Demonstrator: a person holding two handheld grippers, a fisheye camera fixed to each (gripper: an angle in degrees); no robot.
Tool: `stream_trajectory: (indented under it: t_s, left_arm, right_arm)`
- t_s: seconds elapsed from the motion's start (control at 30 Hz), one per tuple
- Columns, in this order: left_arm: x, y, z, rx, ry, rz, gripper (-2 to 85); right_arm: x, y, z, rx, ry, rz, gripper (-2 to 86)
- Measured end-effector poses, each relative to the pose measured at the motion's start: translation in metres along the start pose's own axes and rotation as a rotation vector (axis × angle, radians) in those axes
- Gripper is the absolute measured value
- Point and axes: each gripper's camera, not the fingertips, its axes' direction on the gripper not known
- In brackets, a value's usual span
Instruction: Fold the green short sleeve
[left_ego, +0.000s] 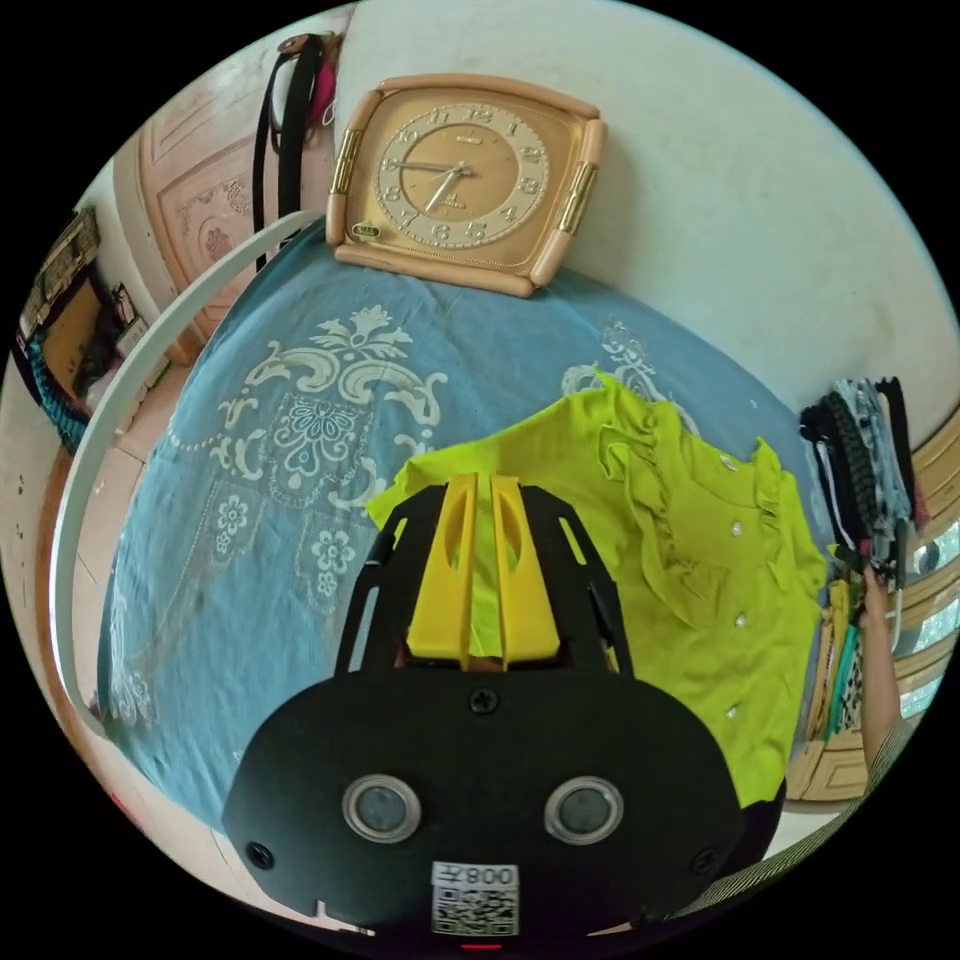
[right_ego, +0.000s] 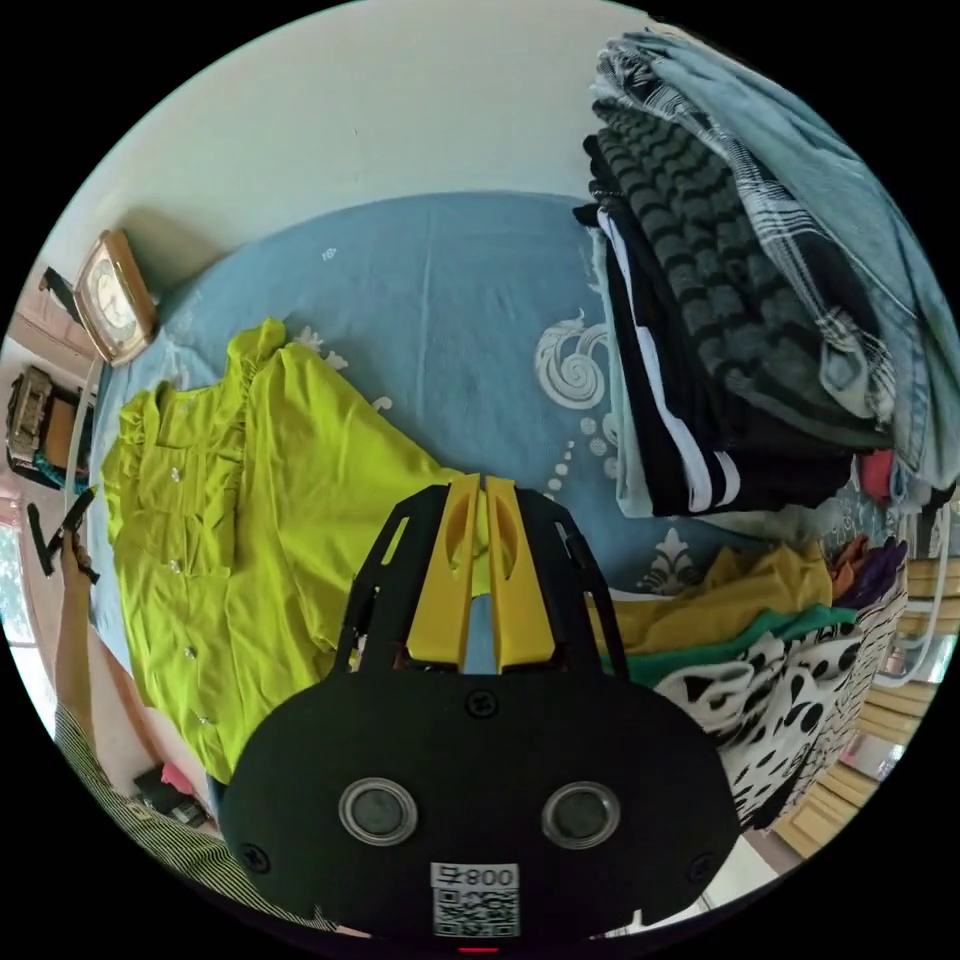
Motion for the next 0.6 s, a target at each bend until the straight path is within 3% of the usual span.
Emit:
stream_trajectory:
  t_s: [0.1, 0.27, 0.6]
  left_arm:
    - [-0.019, 0.049, -0.032, 0.002, 0.15, -0.016, 6.1]
    - [-0.058, 0.151, -0.077, -0.066, 0.216, -0.065, 8.0]
    - [-0.118, 0.32, -0.121, -0.263, 0.289, -0.165, 10.1]
  right_arm:
    - [0.001, 0.043, -0.021, 0.047, -0.182, -0.055, 2.2]
    - [-0.007, 0.152, -0.037, 0.008, -0.373, -0.137, 3.6]
    - [0.023, 0.393, -0.018, -0.285, -0.462, 0.04, 7.8]
